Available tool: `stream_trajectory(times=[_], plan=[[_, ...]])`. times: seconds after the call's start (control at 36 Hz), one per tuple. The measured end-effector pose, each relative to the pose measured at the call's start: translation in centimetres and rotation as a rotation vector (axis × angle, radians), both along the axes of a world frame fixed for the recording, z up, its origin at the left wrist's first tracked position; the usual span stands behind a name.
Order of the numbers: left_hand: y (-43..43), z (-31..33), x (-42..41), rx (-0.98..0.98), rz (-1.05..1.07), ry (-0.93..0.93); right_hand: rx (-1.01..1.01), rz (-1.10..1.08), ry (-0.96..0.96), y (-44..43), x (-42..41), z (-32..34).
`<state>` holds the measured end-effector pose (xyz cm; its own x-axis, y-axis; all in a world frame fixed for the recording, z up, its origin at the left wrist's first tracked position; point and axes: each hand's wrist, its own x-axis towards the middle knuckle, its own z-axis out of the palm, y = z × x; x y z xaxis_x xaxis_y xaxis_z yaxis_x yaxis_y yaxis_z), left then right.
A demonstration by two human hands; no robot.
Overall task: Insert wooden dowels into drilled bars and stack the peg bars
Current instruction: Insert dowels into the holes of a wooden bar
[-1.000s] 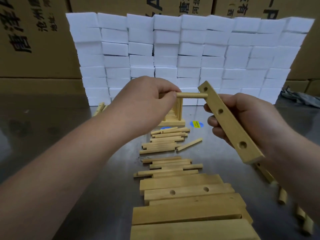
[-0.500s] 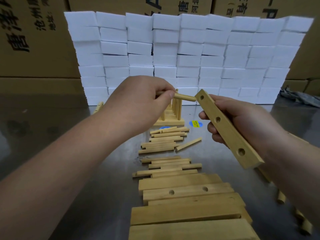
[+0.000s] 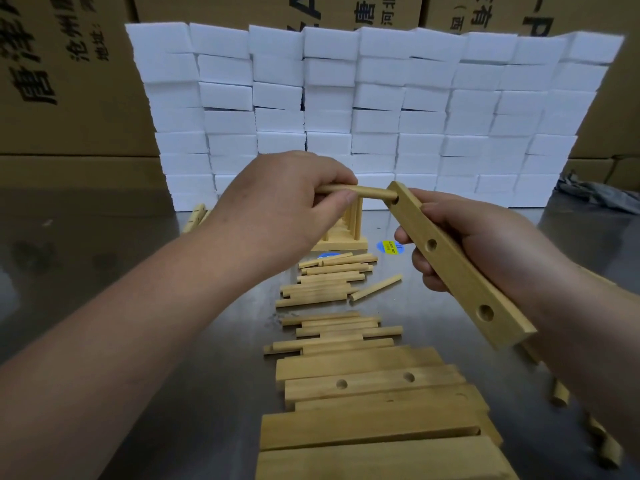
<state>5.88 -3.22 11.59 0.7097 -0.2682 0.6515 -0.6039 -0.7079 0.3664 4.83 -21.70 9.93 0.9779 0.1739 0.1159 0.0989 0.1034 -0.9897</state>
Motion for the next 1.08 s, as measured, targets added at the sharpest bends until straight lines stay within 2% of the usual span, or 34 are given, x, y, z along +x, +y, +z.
stream_trajectory(times=[0.19, 0.39, 0.61, 1.08], plan=[[-0.2, -0.2, -0.1, 0.088, -0.021, -0.054, -0.025, -0.042, -0.009, 0.1, -0.4, 0.3], [0.2, 0.1, -0.1, 0.127, -0.039, -0.093, -0.174, -0.054, -0.074, -0.1, -0.7, 0.4], [0.0, -0.3, -0.1, 0.107, -0.038, -0.085, -0.242, -0.126, -0.143, 0.1, -1.3, 0.5], [-0.8, -1.1, 0.0, -0.074, 0.013, 0.204, -0.264, -0.213, -0.252, 1.1, -2.3, 0.2]])
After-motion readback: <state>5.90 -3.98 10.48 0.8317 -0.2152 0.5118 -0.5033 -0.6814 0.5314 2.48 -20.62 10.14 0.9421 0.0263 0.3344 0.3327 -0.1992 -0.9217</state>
